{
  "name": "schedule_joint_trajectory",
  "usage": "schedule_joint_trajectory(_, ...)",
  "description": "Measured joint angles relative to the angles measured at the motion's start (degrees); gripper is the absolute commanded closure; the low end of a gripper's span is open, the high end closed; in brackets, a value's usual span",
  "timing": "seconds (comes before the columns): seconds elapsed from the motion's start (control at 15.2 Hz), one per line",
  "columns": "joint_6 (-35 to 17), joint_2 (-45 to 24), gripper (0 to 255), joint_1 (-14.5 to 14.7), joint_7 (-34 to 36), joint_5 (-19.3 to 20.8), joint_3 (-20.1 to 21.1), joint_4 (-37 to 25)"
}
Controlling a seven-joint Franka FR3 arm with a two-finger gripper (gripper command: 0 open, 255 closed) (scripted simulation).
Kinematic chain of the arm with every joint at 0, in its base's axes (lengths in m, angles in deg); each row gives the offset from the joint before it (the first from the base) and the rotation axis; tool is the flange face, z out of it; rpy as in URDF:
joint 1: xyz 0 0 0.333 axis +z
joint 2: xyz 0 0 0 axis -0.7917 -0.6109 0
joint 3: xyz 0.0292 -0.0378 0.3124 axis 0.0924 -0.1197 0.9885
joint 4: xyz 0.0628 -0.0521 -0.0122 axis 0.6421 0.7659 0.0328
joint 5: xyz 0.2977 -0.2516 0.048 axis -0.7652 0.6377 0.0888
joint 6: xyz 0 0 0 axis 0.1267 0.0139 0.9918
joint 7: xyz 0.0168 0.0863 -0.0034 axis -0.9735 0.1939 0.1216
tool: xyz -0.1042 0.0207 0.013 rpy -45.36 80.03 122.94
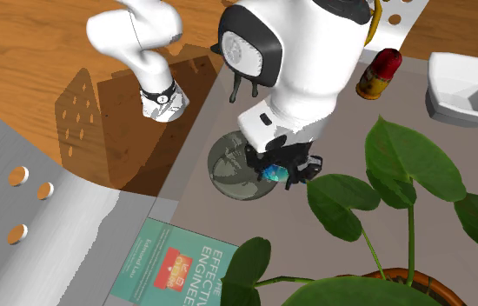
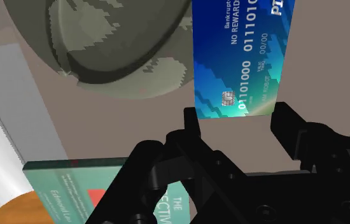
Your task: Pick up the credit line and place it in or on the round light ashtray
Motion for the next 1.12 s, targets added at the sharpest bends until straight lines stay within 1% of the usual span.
schedule_joint_trajectory(0.2,-1.59,7.59,255,-0.78,-3.42,-3.64,-1.05,8.01)
schedule_joint_trajectory(0.33,-2.44,12.89,255,-0.78,-5.86,-6.0,-2.13,13.53)
schedule_joint_trajectory(0.46,-2.9,15.13,255,-0.61,-6.84,-6.97,-2.65,15.98)
schedule_joint_trajectory(0.59,-4.31,15.2,255,-0.66,-6.95,-6.97,-2.77,17.45)
schedule_joint_trajectory(1.12,-10.57,12.04,255,-1.03,-5.0,-5.27,-1.98,20.88)
